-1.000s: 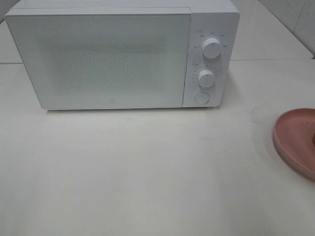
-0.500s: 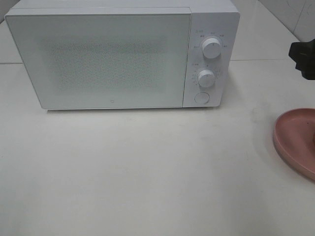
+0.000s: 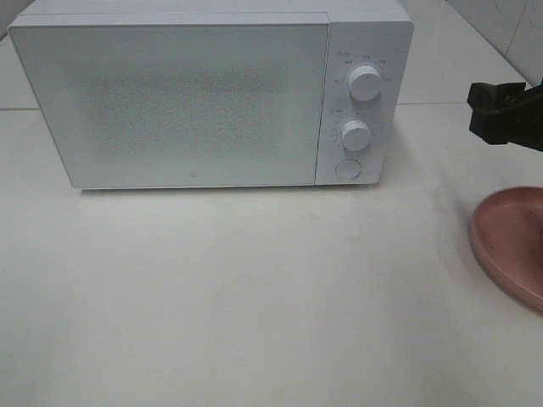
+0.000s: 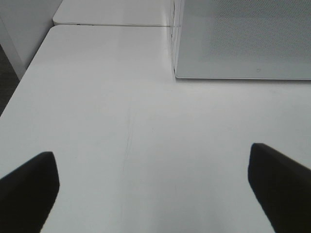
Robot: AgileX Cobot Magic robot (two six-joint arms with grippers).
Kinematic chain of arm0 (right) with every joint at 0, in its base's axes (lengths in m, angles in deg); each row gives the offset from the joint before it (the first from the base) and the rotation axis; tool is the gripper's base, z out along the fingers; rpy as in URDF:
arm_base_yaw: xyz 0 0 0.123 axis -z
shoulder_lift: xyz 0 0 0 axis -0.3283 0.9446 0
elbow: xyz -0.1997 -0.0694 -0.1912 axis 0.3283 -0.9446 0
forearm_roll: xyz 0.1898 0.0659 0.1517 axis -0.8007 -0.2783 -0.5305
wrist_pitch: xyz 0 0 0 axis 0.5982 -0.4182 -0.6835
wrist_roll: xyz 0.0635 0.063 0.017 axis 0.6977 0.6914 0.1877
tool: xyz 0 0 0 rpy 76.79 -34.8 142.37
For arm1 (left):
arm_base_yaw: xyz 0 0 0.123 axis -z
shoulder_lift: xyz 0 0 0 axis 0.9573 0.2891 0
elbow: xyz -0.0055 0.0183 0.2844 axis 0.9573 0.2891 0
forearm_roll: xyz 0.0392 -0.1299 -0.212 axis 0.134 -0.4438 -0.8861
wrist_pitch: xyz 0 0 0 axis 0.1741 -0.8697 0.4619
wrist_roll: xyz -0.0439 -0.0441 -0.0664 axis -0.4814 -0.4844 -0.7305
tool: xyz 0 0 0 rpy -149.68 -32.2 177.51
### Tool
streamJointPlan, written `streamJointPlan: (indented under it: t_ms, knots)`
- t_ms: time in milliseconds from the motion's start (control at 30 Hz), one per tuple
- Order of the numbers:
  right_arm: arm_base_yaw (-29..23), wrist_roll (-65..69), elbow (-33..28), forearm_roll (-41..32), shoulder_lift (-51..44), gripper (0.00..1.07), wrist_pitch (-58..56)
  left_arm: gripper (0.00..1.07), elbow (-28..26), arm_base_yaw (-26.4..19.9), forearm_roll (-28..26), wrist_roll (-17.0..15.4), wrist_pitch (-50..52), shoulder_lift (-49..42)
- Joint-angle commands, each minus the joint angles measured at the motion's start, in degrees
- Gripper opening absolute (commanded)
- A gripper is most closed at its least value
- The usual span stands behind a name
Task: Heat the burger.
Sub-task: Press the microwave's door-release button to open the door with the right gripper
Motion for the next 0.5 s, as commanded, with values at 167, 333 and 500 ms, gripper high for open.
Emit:
streamJointPlan:
  t_ms: [167, 333, 500]
  knots:
    - [-7.2, -8.8, -2.2, -10.2, 4.1, 0.73, 7.7, 1.02, 0.0, 0.2, 0.2, -0.2, 0.5, -1.5]
    - [-14.0, -12.1, -2.6, -18.5, 6.7, 0.73, 10.6, 1.02, 0.0, 0.2, 0.2, -0.2, 0.5, -1.5]
    - [-19.7, -14.2, -2.6, -25.1, 7.6, 0.73, 12.4, 1.02, 0.0, 0.2, 0.2, -0.2, 0.5, -1.5]
